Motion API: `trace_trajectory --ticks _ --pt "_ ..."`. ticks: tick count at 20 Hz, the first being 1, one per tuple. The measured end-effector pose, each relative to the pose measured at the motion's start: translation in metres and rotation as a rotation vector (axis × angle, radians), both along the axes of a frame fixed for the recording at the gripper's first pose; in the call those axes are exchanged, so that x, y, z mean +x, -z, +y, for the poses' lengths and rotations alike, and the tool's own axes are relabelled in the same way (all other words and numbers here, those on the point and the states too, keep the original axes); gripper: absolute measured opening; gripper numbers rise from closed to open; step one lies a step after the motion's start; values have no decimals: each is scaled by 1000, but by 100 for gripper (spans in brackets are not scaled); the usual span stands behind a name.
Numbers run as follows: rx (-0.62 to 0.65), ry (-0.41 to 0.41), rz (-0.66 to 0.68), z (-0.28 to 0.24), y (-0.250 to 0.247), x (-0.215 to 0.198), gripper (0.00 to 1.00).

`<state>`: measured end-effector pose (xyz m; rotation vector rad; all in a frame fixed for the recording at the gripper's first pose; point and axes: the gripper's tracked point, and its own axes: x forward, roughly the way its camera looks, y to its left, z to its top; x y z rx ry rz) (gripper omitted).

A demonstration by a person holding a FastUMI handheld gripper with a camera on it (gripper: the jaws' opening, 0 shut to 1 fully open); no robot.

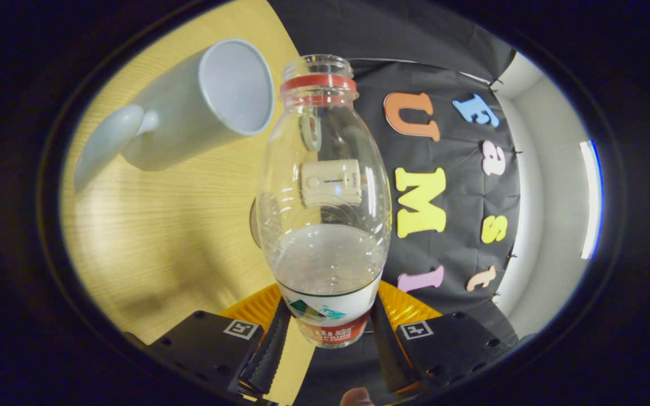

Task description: Take the bottle from table, then pour the juice into the cup, finally place the bottle on the coaster

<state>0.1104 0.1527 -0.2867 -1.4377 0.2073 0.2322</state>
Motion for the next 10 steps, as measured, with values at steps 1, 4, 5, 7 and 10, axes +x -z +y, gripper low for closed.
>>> trace_trajectory --ticks 1,4,5,7,10 --pt "-19 -8 -6 1 -1 0 76" --pt "-50 -8 -17 -2 -3 2 76" --pt "-58 -6 -20 -4 -4 3 76" --pt "-76 -6 -26 -6 -6 2 76" --pt "-105 -14 -40 -5 -11 3 76"
